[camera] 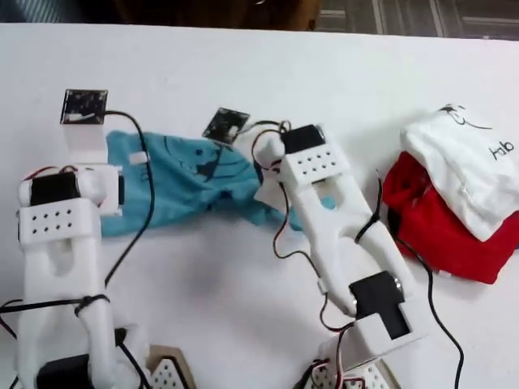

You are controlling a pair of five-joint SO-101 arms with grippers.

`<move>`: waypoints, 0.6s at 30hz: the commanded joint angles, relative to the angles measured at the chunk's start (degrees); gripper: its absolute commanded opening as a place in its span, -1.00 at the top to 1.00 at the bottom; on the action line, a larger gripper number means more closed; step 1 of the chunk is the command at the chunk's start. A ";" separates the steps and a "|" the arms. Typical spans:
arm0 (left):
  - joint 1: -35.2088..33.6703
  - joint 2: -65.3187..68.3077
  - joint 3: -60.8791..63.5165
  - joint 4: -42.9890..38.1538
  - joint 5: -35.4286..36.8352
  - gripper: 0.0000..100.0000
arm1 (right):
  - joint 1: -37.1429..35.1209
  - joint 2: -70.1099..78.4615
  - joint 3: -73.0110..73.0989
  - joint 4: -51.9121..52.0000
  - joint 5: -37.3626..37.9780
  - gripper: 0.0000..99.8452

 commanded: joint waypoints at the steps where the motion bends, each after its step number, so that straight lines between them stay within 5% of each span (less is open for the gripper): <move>1: -0.44 -0.88 -0.57 -0.62 -0.18 0.95 | -2.07 -0.66 -2.64 2.77 0.35 0.96; 11: -0.44 -0.88 -0.40 -0.62 -0.18 0.95 | -3.38 -0.75 -2.81 6.64 0.62 0.94; 18: -0.44 -0.88 -0.40 -1.41 -0.18 0.95 | -3.47 -0.48 -2.81 6.46 0.62 0.62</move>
